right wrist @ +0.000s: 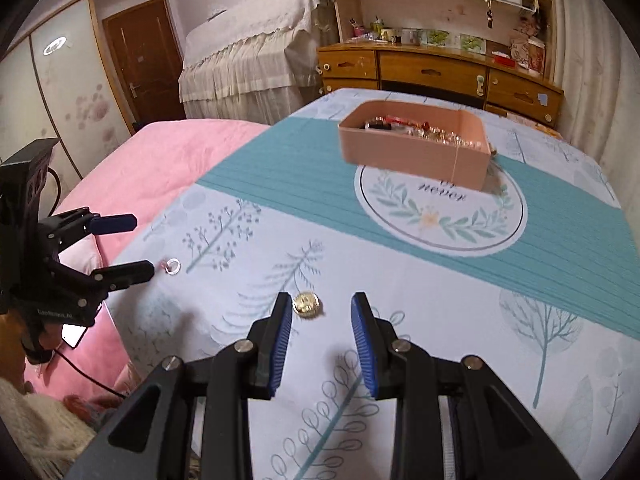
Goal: Organize jewelry
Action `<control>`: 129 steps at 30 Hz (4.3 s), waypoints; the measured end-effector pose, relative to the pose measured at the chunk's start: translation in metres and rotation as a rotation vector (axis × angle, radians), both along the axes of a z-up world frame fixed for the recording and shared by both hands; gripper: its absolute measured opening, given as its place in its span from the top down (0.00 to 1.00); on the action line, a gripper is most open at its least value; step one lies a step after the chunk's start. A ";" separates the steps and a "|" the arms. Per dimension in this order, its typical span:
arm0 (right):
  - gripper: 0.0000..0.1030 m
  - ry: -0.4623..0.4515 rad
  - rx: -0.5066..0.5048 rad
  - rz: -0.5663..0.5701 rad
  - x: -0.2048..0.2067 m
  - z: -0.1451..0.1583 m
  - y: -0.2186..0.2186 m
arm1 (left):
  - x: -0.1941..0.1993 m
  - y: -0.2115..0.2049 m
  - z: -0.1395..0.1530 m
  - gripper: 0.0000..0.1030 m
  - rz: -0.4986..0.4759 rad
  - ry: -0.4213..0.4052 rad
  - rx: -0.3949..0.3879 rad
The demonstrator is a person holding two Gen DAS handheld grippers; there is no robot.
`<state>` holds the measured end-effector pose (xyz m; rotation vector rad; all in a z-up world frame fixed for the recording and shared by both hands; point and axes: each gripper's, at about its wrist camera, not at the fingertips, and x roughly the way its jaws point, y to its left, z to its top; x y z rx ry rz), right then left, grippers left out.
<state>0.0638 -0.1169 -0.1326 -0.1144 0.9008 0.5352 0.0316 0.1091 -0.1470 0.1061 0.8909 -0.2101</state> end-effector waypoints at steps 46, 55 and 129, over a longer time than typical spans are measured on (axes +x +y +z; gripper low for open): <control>0.82 -0.041 -0.157 0.086 0.002 -0.029 0.045 | 0.010 0.005 -0.027 0.86 -0.105 0.042 -0.036; 0.82 -0.046 -0.082 0.071 0.000 -0.018 0.033 | 0.012 0.006 -0.027 0.92 -0.067 0.056 -0.060; 0.66 0.037 0.165 -0.342 0.092 0.105 -0.064 | 0.138 -0.107 0.125 0.01 0.076 -0.060 -0.104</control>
